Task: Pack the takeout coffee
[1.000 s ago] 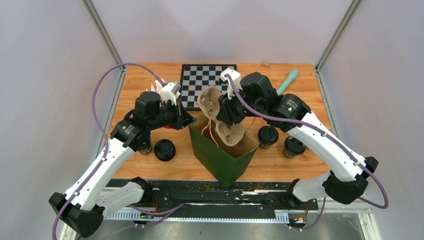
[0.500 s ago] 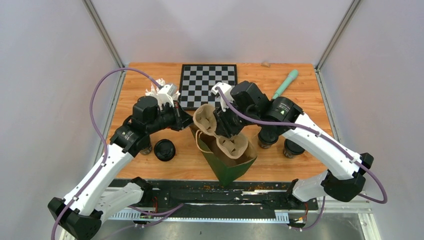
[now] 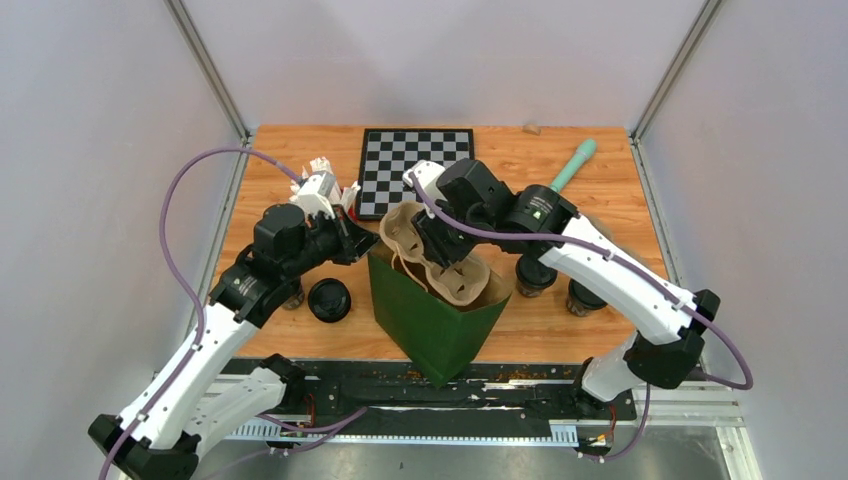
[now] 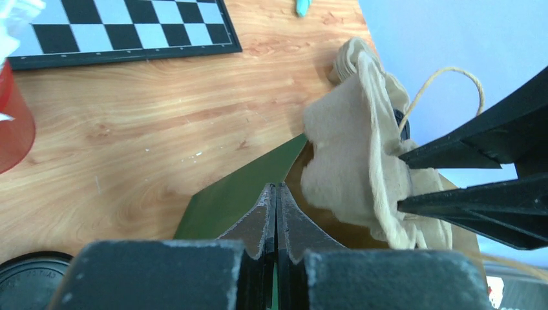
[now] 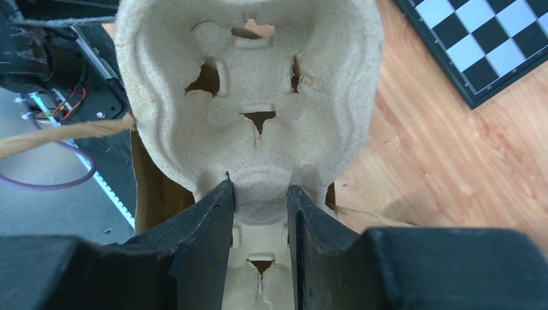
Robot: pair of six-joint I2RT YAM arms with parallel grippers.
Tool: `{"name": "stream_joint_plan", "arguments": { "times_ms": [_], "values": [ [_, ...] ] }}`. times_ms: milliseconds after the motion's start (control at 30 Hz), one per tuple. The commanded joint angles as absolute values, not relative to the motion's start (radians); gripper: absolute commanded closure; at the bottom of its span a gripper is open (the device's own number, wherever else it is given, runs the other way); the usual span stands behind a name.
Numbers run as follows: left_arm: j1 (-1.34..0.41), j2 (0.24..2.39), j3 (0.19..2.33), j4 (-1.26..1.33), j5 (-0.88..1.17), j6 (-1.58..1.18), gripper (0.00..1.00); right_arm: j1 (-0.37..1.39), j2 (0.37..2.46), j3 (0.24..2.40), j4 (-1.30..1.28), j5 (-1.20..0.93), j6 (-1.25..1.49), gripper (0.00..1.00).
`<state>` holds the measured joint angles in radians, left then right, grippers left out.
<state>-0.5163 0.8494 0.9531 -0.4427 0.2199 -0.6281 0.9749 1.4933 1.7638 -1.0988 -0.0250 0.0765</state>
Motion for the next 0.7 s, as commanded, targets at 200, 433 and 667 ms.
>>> {"name": "stream_joint_plan", "arguments": {
  "times_ms": [200, 433, 667],
  "values": [
    [-0.511, 0.754, 0.821, -0.253, 0.116, -0.759, 1.00, 0.977, 1.620, 2.018, -1.181, 0.023, -0.050, 0.64],
    [-0.511, 0.750, 0.800, -0.188, 0.096, -0.744, 1.00, 0.963, 1.618, 2.055, -1.192, 0.016, -0.074, 0.64],
    [-0.511, 0.739, 0.781, -0.138, 0.091, -0.733, 1.00, 0.962, 1.565, 1.995, -1.082, -0.031, -0.026, 0.64]
  ]
}}
